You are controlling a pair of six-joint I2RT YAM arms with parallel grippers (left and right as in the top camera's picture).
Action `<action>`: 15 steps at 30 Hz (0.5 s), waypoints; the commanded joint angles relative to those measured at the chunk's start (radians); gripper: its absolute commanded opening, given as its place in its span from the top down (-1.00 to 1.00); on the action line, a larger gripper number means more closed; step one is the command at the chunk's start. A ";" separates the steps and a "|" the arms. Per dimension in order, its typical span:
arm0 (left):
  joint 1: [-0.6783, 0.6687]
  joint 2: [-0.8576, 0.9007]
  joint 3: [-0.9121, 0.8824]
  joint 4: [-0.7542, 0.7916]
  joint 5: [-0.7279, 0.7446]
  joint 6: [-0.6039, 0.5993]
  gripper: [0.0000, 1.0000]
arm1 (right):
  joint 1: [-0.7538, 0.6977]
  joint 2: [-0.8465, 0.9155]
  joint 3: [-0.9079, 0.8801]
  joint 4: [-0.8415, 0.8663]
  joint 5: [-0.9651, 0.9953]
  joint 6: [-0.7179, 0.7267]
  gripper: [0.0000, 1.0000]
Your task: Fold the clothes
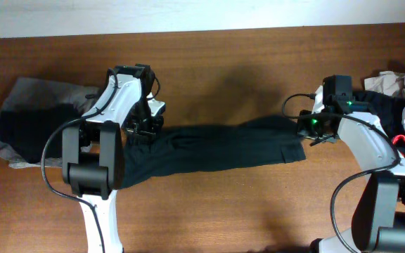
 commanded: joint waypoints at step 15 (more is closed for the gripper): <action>-0.003 -0.012 0.227 -0.123 -0.014 -0.012 0.83 | -0.006 0.023 -0.006 0.075 -0.085 -0.062 -0.88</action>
